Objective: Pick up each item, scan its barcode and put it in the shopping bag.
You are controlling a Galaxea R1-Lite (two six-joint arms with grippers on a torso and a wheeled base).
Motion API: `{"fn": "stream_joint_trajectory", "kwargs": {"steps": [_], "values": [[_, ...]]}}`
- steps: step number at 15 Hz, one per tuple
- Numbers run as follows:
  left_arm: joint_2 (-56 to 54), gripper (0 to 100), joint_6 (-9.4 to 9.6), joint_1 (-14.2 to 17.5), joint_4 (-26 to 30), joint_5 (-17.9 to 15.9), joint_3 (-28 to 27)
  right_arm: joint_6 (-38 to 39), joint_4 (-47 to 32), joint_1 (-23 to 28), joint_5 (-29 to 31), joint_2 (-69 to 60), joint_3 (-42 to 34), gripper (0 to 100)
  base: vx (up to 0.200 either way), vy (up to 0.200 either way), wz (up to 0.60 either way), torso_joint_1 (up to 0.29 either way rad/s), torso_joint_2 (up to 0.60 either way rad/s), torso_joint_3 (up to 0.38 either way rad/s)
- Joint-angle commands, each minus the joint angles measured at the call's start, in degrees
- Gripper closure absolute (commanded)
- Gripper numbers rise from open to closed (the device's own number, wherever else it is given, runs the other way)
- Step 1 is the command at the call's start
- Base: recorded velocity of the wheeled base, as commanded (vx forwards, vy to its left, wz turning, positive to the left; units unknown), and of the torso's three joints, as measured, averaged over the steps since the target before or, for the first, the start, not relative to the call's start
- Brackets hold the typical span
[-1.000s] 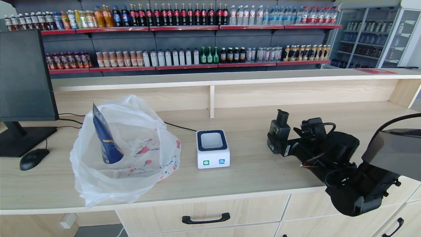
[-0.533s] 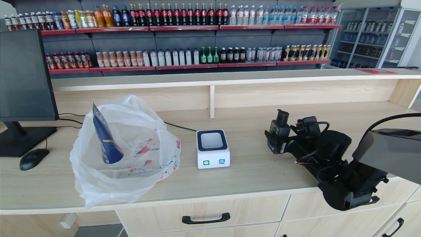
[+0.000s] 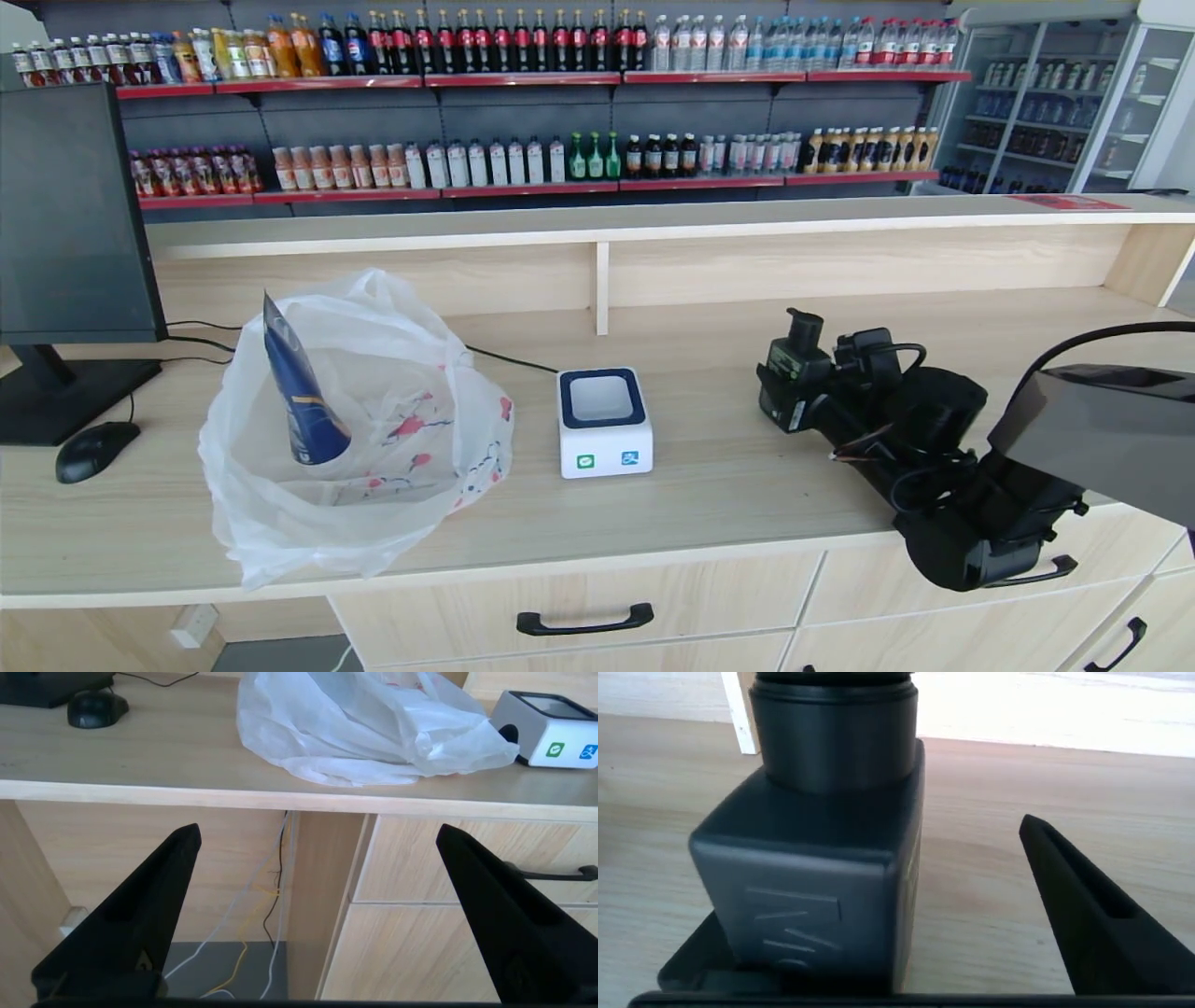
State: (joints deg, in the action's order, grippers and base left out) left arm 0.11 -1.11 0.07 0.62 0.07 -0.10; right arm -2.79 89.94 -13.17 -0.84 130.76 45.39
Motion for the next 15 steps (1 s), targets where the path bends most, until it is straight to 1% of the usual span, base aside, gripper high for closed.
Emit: {"fn": "stream_joint_trajectory", "kwargs": {"steps": [1,4,12,15], "values": [[0.0,0,-0.03,0.0,0.0,0.0,0.0,0.0,0.1,-0.5,0.0,0.4,0.3,100,0.0,0.0,0.0,0.0,0.0,0.0],[0.0,0,-0.21,0.0,0.0,0.1,0.0,-0.1,0.1,-1.5,0.1,0.3,0.6,100,0.0,0.0,0.0,0.0,0.0,0.0],[0.0,0,-0.21,0.0,0.0,0.1,0.0,0.2,0.1,-1.5,0.0,-3.2,0.5,100,0.0,0.0,0.0,0.0,0.0,0.0],[0.0,0,-0.21,0.0,0.0,0.1,0.0,0.3,0.1,-1.4,-0.2,-7.0,-1.4,100,0.0,0.0,0.0,0.0,0.0,0.0]]}}
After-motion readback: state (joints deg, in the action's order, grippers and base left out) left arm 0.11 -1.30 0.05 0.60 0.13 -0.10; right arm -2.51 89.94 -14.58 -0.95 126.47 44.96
